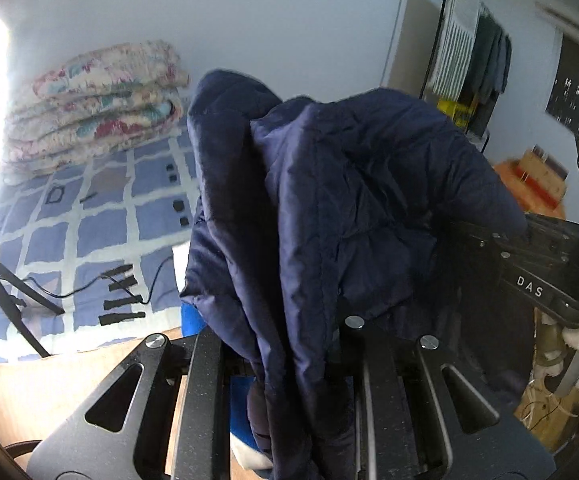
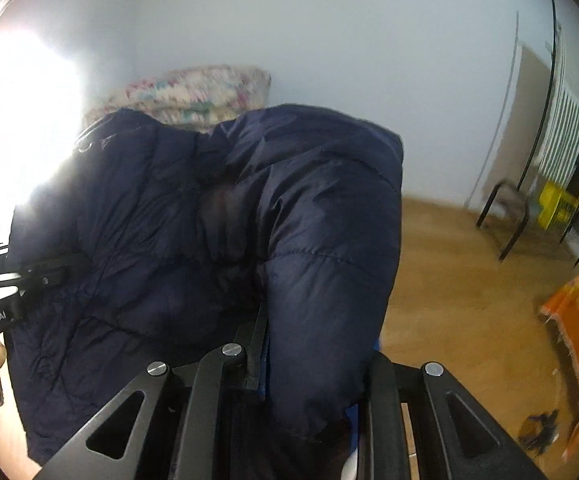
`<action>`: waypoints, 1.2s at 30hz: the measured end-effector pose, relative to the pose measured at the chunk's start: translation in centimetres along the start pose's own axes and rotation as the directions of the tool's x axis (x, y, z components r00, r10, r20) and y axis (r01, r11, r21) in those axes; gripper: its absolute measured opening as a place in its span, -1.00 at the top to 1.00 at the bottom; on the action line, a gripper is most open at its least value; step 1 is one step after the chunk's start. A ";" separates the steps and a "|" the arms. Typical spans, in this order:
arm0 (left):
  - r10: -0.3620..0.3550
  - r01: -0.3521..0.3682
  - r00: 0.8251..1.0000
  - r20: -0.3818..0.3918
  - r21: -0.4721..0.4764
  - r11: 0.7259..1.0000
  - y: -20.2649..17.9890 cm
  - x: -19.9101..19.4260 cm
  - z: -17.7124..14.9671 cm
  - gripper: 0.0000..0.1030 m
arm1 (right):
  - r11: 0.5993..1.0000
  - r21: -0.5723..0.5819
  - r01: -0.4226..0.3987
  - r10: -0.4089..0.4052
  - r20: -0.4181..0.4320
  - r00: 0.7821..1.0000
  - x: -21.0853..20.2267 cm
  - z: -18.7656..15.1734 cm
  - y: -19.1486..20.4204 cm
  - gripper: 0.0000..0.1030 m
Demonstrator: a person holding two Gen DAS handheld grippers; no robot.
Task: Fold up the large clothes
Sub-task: 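Lift the folded jacket with both tools and carry it toward the pillows, then lower the folded jacket onto the bed and open both tools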
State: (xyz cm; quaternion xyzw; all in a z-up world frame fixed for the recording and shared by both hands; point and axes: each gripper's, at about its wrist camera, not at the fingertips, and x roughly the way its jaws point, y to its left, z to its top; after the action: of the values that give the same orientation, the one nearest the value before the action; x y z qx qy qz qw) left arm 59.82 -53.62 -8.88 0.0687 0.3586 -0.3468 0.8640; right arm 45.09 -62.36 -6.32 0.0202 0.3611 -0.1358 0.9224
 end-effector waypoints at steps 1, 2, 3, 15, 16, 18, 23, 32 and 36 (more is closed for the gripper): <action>-0.002 0.002 1.000 -0.013 -0.001 1.000 0.3 1.0 -0.2 0.69 | 1.000 0.015 -0.016 0.016 -0.016 1.000 0.9 -0.4 -0.5 0.64; -0.008 0.008 1.000 -0.018 -0.015 1.000 0.6 1.6 -0.6 0.69 | 0.999 0.036 -0.034 0.035 -0.028 0.999 1.7 -1.0 -1.1 0.64; -0.023 0.022 1.000 -0.020 -0.035 0.999 1.0 2.0 -0.9 0.69 | 0.998 0.048 -0.047 0.048 -0.032 0.998 2.2 -1.4 -1.7 0.64; -0.072 0.072 0.997 -0.002 -0.078 0.994 2.6 3.0 -2.4 0.59 | 0.992 0.049 -0.117 0.120 -0.080 0.990 4.8 -0.7 -3.7 0.47; -0.067 0.066 0.998 -0.006 -0.084 0.994 2.8 3.0 -2.4 0.48 | 0.993 0.043 -0.110 0.114 -0.081 0.990 4.9 -0.7 -3.6 0.45; -0.057 0.055 0.998 -0.017 -0.115 0.992 3.4 3.1 -2.5 0.25 | 0.996 0.032 -0.088 0.090 -0.083 0.992 4.8 -0.9 -3.6 0.30; -0.010 0.005 0.999 -0.036 -0.145 0.989 4.2 2.5 -2.9 -0.47 | 0.998 0.047 -0.038 0.042 -0.085 0.996 4.7 -1.5 -4.1 0.02; 0.071 -0.077 0.996 -0.058 -0.092 0.993 3.5 -1.0 -4.2 -0.54 | 0.986 0.074 0.146 -0.141 -0.073 0.987 2.3 -2.6 -5.4 -0.78; 0.075 -0.078 0.996 -0.048 -0.071 0.994 2.9 -3.5 -4.8 -0.54 | 0.984 0.072 0.164 -0.161 -0.047 0.986 -0.3 -3.0 -5.3 -0.78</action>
State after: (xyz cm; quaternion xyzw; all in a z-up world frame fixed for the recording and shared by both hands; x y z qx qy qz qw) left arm 57.18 -47.79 -10.43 0.0586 0.3874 -0.2985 0.8703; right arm 41.47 -66.95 -8.04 0.0285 0.3751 -0.2236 0.8992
